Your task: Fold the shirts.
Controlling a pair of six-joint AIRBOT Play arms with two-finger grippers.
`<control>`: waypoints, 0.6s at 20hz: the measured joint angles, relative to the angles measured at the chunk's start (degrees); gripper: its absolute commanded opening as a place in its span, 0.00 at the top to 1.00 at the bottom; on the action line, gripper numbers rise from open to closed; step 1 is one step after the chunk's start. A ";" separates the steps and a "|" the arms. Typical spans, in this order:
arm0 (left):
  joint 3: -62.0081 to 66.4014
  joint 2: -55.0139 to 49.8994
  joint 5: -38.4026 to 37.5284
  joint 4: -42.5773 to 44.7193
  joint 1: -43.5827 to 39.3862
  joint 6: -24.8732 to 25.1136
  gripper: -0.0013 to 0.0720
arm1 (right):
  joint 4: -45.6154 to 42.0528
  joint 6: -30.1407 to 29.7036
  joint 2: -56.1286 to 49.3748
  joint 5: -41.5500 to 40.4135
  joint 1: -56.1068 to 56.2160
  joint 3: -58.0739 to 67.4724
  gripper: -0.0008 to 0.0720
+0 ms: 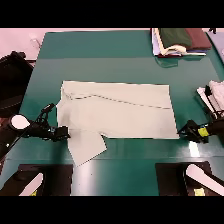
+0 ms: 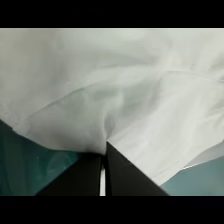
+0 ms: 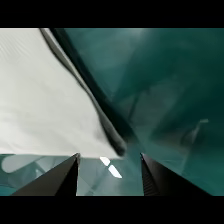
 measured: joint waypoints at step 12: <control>2.71 12.72 -11.98 6.40 0.00 -0.55 0.95 | -6.75 -1.70 6.93 2.05 16.83 4.81 0.96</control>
